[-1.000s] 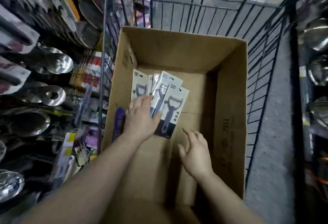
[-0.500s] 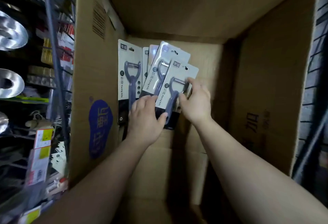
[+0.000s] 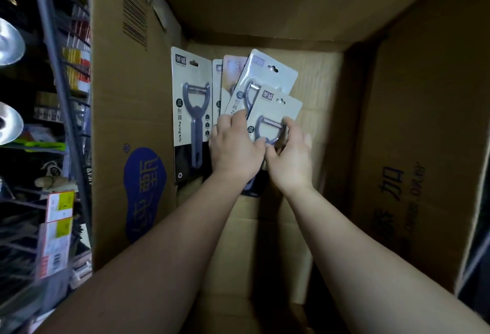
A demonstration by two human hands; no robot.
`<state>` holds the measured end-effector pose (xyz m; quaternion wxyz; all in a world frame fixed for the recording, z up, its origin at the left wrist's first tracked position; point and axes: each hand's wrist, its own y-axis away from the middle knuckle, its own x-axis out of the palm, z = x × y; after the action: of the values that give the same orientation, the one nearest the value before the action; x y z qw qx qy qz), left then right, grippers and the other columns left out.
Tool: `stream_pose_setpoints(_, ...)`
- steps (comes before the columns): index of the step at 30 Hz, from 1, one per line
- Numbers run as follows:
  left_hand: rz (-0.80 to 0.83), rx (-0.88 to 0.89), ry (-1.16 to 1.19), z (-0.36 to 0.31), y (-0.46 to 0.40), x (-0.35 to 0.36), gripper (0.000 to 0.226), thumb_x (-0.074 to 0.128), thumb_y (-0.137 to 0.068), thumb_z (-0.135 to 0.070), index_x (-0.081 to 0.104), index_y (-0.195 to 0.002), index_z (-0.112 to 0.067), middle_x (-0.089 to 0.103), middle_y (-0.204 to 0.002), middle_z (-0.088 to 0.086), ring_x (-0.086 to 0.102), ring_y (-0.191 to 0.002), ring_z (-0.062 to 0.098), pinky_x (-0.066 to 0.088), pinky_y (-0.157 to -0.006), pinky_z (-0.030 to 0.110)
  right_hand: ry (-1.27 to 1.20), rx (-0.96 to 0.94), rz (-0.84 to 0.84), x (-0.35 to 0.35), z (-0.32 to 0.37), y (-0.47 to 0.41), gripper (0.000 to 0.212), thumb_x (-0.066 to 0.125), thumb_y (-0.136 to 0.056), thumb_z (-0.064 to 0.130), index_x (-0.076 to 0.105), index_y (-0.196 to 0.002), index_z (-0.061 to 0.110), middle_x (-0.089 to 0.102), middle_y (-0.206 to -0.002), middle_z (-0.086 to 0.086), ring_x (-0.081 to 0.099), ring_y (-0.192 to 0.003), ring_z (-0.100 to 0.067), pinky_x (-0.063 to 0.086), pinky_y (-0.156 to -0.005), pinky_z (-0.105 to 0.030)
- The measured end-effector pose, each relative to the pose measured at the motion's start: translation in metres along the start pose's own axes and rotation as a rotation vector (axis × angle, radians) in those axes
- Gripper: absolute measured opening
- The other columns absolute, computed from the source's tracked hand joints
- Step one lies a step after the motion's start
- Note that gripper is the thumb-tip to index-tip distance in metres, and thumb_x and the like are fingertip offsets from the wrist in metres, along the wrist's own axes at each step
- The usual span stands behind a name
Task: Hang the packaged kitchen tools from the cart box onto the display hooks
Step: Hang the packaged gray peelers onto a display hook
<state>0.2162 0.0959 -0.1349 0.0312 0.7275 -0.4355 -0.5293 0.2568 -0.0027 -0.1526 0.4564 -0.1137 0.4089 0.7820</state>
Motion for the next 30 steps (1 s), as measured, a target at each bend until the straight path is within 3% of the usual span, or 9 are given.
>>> stream_pose_setpoints(2,0.003,0.009,0.003,0.001,0.002,0.002,0.064,0.070,-0.088,-0.028,0.045,-0.146,-0.018,0.046,-0.139,0.011,0.042,-0.132,0.031,0.031,-0.112,0.037,-0.035,0.015,-0.002,0.003,-0.001,0.003,0.066,0.066,-0.090,0.019,0.037,-0.148,0.022,0.043,-0.139,-0.006,0.037,-0.101,0.007,0.031,-0.088,-0.012)
stream_pose_setpoints(4,0.007,0.003,0.012,0.004,0.005,0.005,0.062,0.069,-0.089,-0.025,0.045,-0.146,-0.019,0.047,-0.139,0.011,0.042,-0.132,0.031,0.033,-0.111,0.038,-0.130,0.075,-0.039,0.005,0.000,0.006,0.072,0.071,-0.085,0.018,0.036,-0.149,0.021,0.043,-0.139,-0.005,0.044,-0.114,-0.001,0.031,-0.096,-0.010)
stream_pose_setpoints(6,0.015,-0.007,0.034,0.007,0.008,0.006,0.061,0.068,-0.090,-0.023,0.045,-0.146,-0.019,0.048,-0.139,0.011,0.044,-0.131,0.032,0.035,-0.109,0.038,-0.261,0.154,-0.096,0.005,0.000,0.006,0.078,0.075,-0.078,0.020,0.038,-0.147,0.024,0.050,-0.134,-0.003,0.054,-0.117,-0.012,0.042,-0.106,-0.025)
stream_pose_setpoints(8,0.031,-0.018,0.067,0.010,0.011,0.006,0.060,0.066,-0.091,-0.023,0.044,-0.147,-0.019,0.049,-0.139,0.011,0.044,-0.132,0.032,0.035,-0.109,0.039,-0.364,0.229,-0.111,0.003,-0.001,0.007,0.077,0.077,-0.077,0.023,0.039,-0.144,0.027,0.061,-0.119,0.001,0.062,-0.103,-0.009,0.051,-0.097,-0.032)
stream_pose_setpoints(12,0.014,-0.048,0.043,0.017,0.017,0.005,0.054,0.066,-0.091,-0.030,0.052,-0.141,-0.019,0.047,-0.140,0.009,0.038,-0.134,0.030,0.032,-0.111,0.037,-0.520,0.323,-0.034,-0.002,-0.006,0.007,0.058,0.077,-0.084,0.017,0.046,-0.132,0.021,0.065,-0.090,0.009,0.065,-0.075,-0.003,0.050,-0.063,-0.017)
stream_pose_setpoints(19,0.057,-0.111,0.121,0.018,0.015,0.001,0.043,0.069,-0.091,-0.031,0.057,-0.131,-0.018,0.045,-0.140,0.003,0.049,-0.126,0.025,0.039,-0.107,0.034,-0.726,0.436,0.054,0.001,-0.010,0.007,0.029,0.071,-0.089,0.008,0.054,-0.113,0.011,0.070,-0.086,-0.004,0.066,-0.067,-0.017,0.056,-0.060,-0.029)
stream_pose_setpoints(25,0.095,-0.209,0.311,0.024,0.028,0.005,0.071,0.065,-0.091,-0.043,0.032,-0.152,-0.027,0.050,-0.143,0.005,0.051,-0.129,0.026,0.043,-0.108,0.042,-0.694,0.432,0.114,-0.006,-0.014,0.019,0.026,0.068,-0.091,0.009,0.058,-0.115,0.009,0.068,-0.080,-0.001,0.061,-0.063,-0.017,0.048,-0.054,-0.026)
stream_pose_setpoints(28,0.129,-0.291,0.478,0.028,0.038,0.005,0.072,0.063,-0.080,-0.056,0.045,-0.144,-0.028,0.059,-0.136,0.002,0.059,-0.121,0.022,0.048,-0.106,0.042,-0.729,0.441,0.170,-0.010,-0.014,0.028,0.021,0.066,-0.092,0.007,0.058,-0.111,0.014,0.069,-0.082,0.001,0.066,-0.056,-0.008,0.052,-0.049,-0.021)
stream_pose_setpoints(30,0.160,-0.373,0.632,0.030,0.044,0.003,0.052,0.069,-0.085,-0.044,0.057,-0.128,-0.019,0.068,-0.120,0.001,0.068,-0.103,0.018,0.058,-0.089,0.035,-0.723,0.425,0.177,-0.012,-0.013,0.033,0.022,0.066,-0.092,0.005,0.058,-0.112,0.012,0.070,-0.083,0.001,0.067,-0.058,-0.007,0.053,-0.050,-0.020)
